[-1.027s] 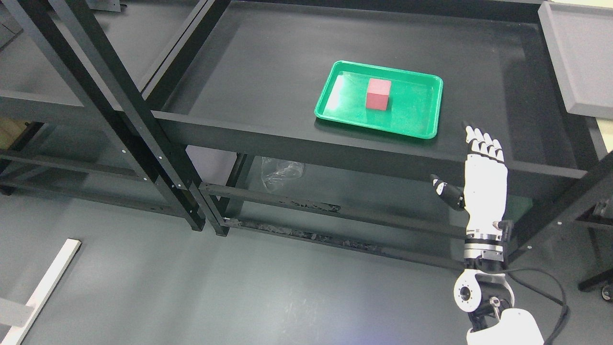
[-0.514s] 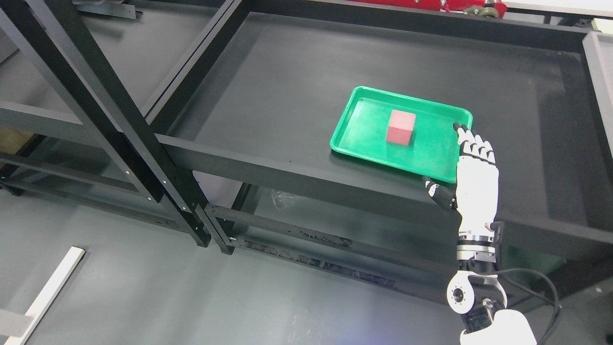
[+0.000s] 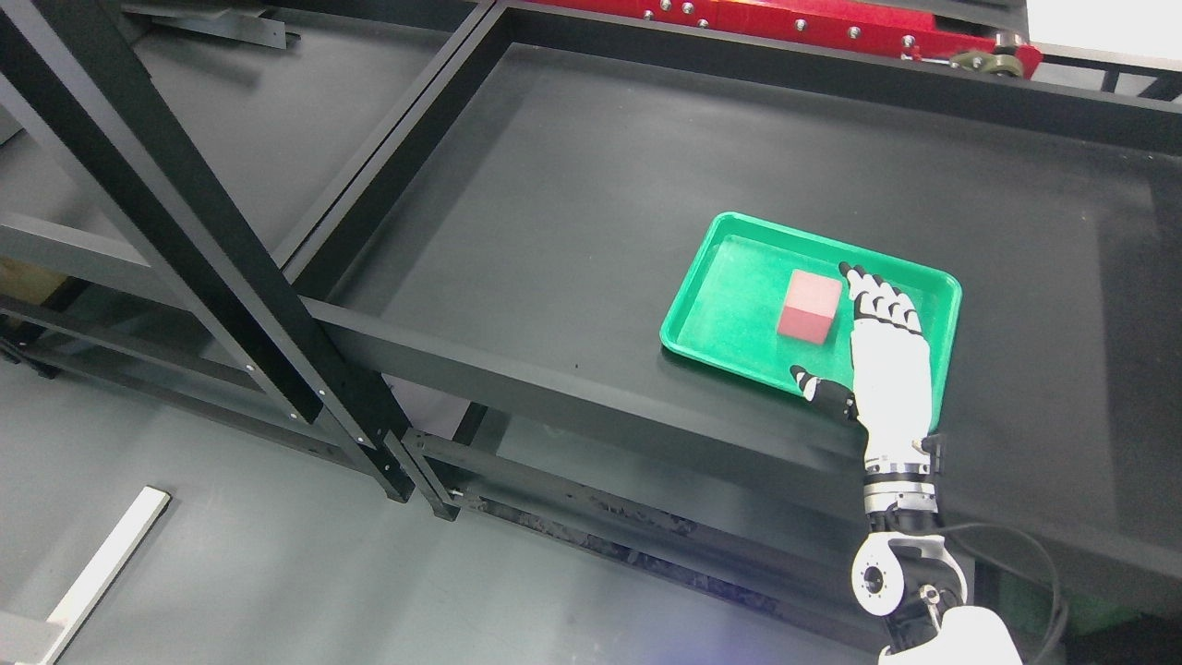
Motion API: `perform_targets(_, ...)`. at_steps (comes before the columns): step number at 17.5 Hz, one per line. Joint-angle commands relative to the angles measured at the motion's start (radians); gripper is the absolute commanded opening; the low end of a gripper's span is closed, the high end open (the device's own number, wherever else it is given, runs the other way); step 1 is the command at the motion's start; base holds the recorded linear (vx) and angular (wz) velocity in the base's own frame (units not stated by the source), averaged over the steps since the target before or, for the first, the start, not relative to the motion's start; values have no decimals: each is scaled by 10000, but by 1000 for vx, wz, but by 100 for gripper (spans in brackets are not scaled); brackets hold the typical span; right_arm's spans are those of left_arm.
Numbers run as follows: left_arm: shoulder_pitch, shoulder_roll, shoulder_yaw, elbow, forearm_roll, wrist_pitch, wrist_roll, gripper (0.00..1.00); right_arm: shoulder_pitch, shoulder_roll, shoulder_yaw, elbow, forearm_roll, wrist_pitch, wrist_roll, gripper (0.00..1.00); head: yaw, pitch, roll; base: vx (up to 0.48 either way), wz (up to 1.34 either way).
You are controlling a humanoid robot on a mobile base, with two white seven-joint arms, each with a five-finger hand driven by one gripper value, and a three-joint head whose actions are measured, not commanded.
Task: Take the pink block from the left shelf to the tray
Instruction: 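Reach the right hand into the green tray beside the pink cube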
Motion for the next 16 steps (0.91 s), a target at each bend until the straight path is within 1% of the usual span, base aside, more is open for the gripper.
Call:
perform_targets(1,-230,174,0,-175,-15,-5,3,100,-136,-323,-133,9,-25,86,407,99,0,0,0,174,108)
perform_targets(3,-230,174,0,-175,-15,-5,3,100,-136,-323,-195,9,-41,254,726,99,0,0,0,189,91)
perform_targets(6,-230,174,0,-175,-15,-5,3,100,-60,-323,-271,9,-56,546,2381,99,0,0,0,178,48)
perform_targets(7,-230,174,0,-175,-15,-5,3,100,-44,-323,-287,9,-56,623,2659,99,0,0,0,183,3)
perform_targets(16,-230,174,0,-175,-15,-5,3,100,78,-752,-502,86,-56,1007,2999,98,0,0,0,128,11)
